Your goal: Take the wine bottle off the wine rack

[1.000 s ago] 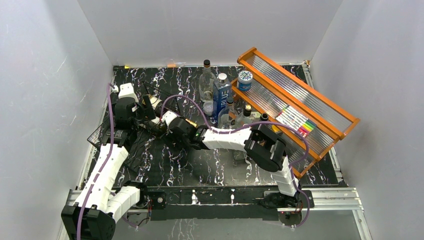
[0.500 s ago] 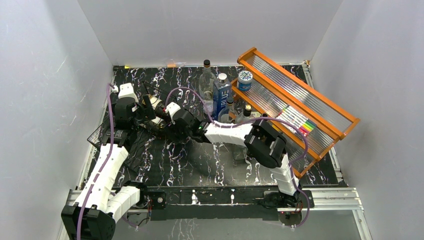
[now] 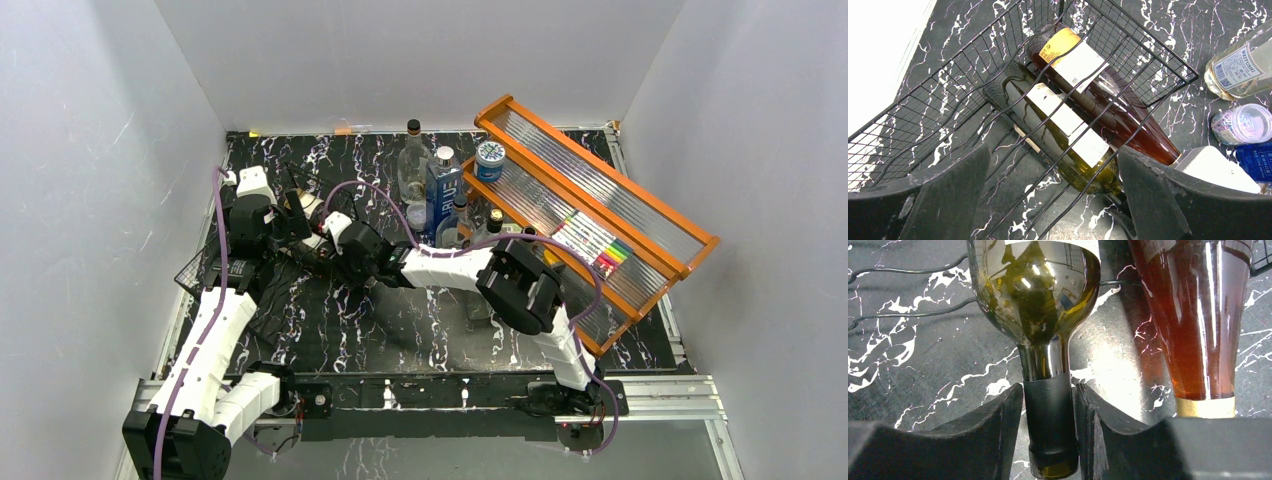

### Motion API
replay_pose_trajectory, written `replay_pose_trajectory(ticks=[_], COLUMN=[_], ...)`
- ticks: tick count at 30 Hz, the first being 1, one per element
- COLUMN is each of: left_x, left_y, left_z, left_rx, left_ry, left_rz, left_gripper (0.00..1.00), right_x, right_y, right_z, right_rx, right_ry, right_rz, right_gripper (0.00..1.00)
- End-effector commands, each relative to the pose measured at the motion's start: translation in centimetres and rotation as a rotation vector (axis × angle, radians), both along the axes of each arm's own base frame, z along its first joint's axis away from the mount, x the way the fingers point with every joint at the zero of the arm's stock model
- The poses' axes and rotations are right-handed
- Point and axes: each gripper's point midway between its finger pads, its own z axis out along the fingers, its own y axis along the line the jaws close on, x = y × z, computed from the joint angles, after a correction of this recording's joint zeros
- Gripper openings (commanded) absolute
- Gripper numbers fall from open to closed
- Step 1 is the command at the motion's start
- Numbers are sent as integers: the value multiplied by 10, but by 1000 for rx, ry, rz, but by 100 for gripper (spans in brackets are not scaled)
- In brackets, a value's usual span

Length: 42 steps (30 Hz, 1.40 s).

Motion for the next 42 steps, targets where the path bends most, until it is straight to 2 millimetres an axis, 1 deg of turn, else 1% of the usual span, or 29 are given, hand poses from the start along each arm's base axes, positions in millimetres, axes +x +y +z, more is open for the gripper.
replay_pose_trajectory(ticks=[1,2,10,12,16,20,21,23,29,33,34,36,39,42], left_x=[0,0,2,2,3,4,5,6,7,7,8,9,9,9], left_y=[1,1,0,0,-1,-5,-5,-5,-8,-11,-13,-19,-31,-56], left_z=[3,3,0,0,-3,-7,-7,-7,-10,-10,-9,-7,-2,9], left_rx=[-5,-6,-8,-7,-11,-22,-23,-23,-25,-33,-39,-51,-78,-125], left_ry=[-18,-17,-8,-5,4,14,15,17,22,17,13,6,-21,-80], left_rz=[5,4,1,1,-4,-17,-17,-17,-33,-53,-65,-94,-164,-309], left_gripper=[98,98,98,98,98,98,98,98,98,98,98,98,98,96], right_x=[0,-1,-19,-24,-34,-51,-55,-60,-75,-85,-88,-93,-98,-101], right_y=[11,10,-14,-19,-37,-60,-66,-79,-116,-136,-141,-148,-156,-163], right_z=[39,45,63,67,79,82,89,94,94,101,103,114,126,134], right_rx=[90,99,109,111,116,104,110,99,31,22,18,30,35,31], right_ry=[-22,-23,-4,3,15,53,54,59,82,98,103,102,103,100], right_rz=[11,11,38,43,41,50,49,44,21,15,15,18,22,21], right_gripper=[47,44,25,23,22,20,20,21,20,18,18,17,16,14])
